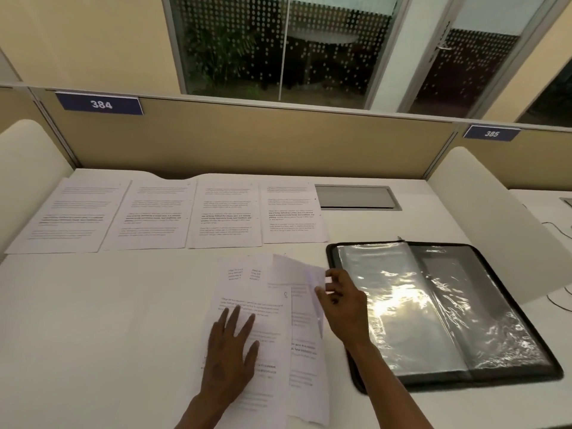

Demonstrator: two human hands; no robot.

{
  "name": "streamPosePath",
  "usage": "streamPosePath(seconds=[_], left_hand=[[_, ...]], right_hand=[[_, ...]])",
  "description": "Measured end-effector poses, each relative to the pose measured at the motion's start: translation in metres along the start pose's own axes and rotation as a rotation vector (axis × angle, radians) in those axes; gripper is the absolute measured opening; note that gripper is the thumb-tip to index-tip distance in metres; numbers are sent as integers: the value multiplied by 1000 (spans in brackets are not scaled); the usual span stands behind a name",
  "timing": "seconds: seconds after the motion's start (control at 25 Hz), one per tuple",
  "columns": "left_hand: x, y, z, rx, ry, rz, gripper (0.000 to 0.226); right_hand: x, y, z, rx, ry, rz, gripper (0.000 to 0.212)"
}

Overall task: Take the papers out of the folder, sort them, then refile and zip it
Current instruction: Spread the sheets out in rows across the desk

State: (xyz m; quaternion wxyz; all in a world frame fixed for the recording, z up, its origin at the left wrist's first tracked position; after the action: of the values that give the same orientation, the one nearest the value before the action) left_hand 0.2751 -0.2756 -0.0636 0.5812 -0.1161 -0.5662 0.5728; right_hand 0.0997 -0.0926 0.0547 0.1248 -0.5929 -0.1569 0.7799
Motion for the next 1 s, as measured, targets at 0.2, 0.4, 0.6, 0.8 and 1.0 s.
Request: streamPosePath(seconds=[0.2, 0.4, 0.6, 0.8, 1.0], left_hand=[[41, 24, 6, -142, 157, 80, 61], [37, 43, -1, -110, 81, 136, 59], [45, 50, 0, -78, 7, 113, 58], [78, 48, 28, -63, -68, -28, 71], [158, 54, 102, 30, -263, -289, 72]], right_hand=[[13, 12, 16, 15, -64, -70, 16], [26, -15, 60, 137, -70, 14, 12], [40, -48, 105, 253, -4, 125, 4], [35, -75, 145, 314, -1, 222, 6], [26, -111, 191, 302, -32, 284, 8]])
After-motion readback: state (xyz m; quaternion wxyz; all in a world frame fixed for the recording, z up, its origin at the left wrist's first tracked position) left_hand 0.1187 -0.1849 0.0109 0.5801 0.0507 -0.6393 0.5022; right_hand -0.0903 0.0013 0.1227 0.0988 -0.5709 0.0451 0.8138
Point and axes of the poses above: each hand's wrist, its own z-axis towards the middle knuckle, its own y-axis out of the palm, x = y × z, the point moved 1 cm from there along z, towards the middle knuckle, and after that the axes turned 14 degrees about x, right-handed, at the moved point
